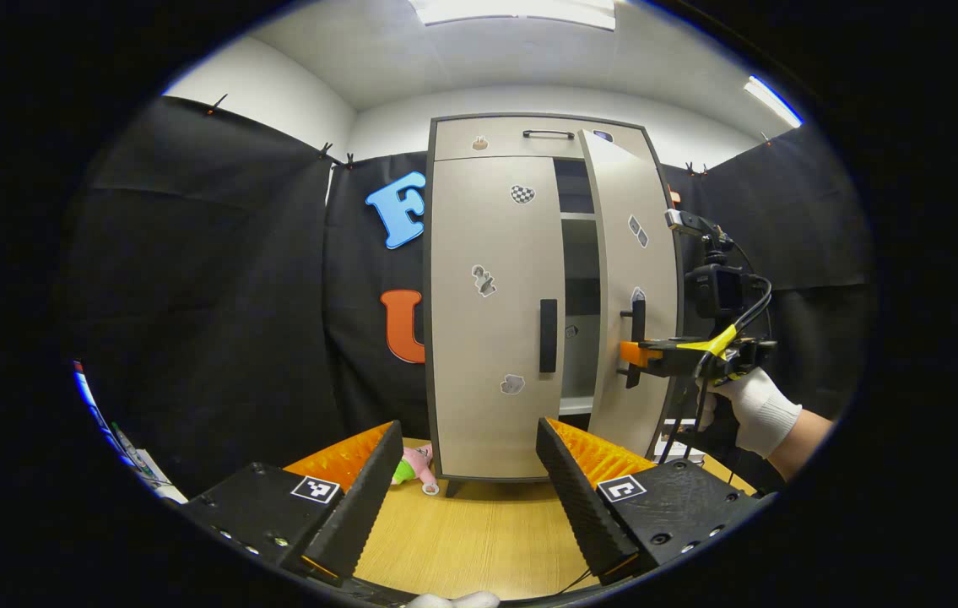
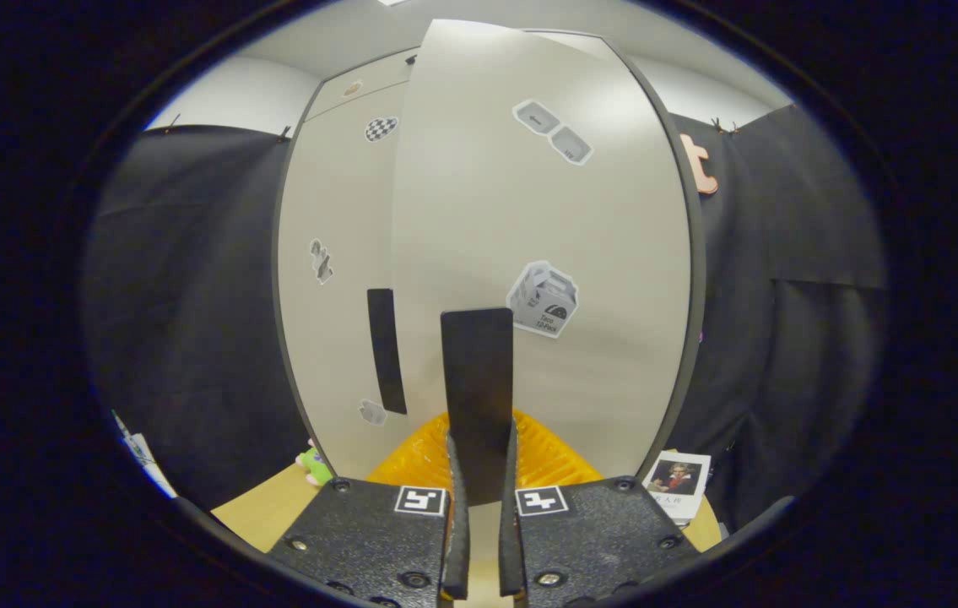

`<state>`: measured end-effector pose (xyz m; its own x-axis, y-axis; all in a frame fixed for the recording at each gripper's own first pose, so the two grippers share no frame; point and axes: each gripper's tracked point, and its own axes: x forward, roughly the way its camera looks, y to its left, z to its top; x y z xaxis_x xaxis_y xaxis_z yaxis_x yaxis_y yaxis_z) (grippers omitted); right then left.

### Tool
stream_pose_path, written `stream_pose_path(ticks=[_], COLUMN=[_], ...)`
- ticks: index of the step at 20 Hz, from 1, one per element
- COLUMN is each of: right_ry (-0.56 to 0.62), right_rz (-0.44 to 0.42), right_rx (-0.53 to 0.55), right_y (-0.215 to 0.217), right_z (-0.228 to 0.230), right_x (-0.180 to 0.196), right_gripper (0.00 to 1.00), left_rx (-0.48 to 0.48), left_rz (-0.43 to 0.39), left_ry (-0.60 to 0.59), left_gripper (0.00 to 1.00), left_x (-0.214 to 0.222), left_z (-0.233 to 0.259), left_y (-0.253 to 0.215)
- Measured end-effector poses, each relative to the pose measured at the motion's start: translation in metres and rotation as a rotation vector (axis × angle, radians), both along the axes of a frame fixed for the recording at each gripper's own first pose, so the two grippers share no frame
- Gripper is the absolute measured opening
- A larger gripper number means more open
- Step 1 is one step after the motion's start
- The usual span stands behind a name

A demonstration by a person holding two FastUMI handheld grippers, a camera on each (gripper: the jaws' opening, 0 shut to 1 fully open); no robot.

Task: Open the right door of the double-door shoe cabinet with the right hand, and open the left door with the left hand.

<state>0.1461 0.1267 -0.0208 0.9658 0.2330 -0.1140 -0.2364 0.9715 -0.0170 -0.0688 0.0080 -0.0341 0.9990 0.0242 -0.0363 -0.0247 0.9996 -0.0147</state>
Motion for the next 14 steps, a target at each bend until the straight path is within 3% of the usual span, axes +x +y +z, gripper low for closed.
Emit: stream_pose_path(ticks=[7, 14], right_ry=[0.007, 0.0], right_rz=[-0.025, -0.11], right_rx=[0.014, 0.007], right_y=[-0.037, -0.089], right_z=[0.0, 0.0], right_x=[-0.034, -0.062], right_gripper=[0.16, 0.14], left_rx=[-0.006, -0.01], left_rz=[-0.047, -0.11], left_ry=[0.01, 0.022], left_gripper=[0.95, 0.95], left_x=[-0.003, 0.001], left_z=[-0.005, -0.004], left_y=[-0.019, -0.048])
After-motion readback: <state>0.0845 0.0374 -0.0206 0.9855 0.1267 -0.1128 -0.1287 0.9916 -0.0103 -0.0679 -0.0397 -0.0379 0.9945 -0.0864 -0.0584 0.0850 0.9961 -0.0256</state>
